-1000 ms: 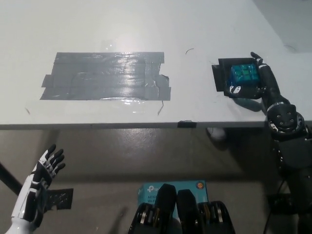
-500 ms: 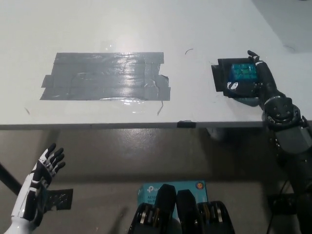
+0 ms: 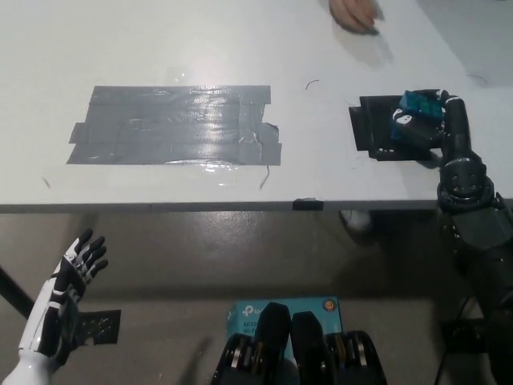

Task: A rubick's cube is kept in the black marked spot on the table and the robot uses its right arm to pick it up and hands it to a person

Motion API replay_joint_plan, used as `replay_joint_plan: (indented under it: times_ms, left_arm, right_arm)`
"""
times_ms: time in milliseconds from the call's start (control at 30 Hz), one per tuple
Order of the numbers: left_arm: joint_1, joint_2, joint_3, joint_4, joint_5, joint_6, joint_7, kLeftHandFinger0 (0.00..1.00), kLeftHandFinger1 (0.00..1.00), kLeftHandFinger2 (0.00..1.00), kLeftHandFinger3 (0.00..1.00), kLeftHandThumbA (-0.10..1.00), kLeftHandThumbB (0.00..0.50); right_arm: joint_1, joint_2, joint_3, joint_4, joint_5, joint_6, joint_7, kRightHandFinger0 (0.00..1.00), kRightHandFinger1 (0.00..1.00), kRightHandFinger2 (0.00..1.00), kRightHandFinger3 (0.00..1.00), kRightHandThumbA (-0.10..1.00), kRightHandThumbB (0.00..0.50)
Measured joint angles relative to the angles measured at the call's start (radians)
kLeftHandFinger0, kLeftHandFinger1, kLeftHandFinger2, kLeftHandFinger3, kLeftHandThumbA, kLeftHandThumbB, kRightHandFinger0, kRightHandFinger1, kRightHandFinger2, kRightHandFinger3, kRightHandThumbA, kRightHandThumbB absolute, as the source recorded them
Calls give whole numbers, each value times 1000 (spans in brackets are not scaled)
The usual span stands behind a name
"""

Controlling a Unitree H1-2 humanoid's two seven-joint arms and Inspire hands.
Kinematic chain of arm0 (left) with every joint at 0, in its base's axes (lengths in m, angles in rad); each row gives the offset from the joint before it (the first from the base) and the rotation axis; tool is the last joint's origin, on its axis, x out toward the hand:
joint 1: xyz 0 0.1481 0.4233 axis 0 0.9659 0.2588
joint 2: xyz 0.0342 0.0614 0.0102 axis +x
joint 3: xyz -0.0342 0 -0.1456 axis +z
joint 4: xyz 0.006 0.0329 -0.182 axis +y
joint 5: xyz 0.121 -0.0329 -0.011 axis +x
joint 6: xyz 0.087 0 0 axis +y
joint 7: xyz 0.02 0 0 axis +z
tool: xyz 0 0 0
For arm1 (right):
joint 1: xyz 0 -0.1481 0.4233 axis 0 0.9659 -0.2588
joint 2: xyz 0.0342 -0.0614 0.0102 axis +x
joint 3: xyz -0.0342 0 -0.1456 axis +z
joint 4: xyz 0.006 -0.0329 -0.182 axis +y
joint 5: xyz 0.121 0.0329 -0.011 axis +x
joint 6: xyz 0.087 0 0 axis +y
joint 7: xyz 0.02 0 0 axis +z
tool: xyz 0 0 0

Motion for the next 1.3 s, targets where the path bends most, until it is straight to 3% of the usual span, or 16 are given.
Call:
replay_joint_plan:
  times_ms: [200, 367, 567, 800, 1100, 1300]
  left_arm:
    - [-6, 3, 0, 0, 0, 2, 0, 1000, 1000, 1000, 1000, 997, 162]
    - [-10, 5, 0, 0, 1, 2, 0, 1000, 1000, 1000, 1000, 999, 165]
    - [-11, 5, 0, 0, 1, 3, 0, 1000, 1000, 1000, 1000, 990, 154]
    - [-14, 5, 0, 0, 1, 5, 0, 1000, 1000, 1000, 1000, 984, 144]
    - [-24, 6, 0, 0, 2, 9, 0, 1000, 1000, 1000, 1000, 996, 160]
    - [-35, 8, 0, 0, 2, 13, 0, 1000, 1000, 1000, 1000, 992, 157]
  right_arm:
    - [0, 0, 1, 4, 5, -4, -6, 9, 365, 732, 785, -100, 174]
    - [6, 1, 3, -10, 11, -14, -14, 0, 410, 834, 834, -100, 166]
    - [57, 3, 3, -140, 12, -8, -23, 0, 395, 843, 879, -100, 170]
    - [62, 6, 11, -394, 5, 39, -26, 0, 372, 761, 803, -100, 187]
    - [30, 19, 56, -639, -25, 123, -19, 8, 397, 814, 864, -100, 193]
    - [-17, 45, 87, -674, -44, 165, -16, 0, 417, 856, 926, -100, 171]
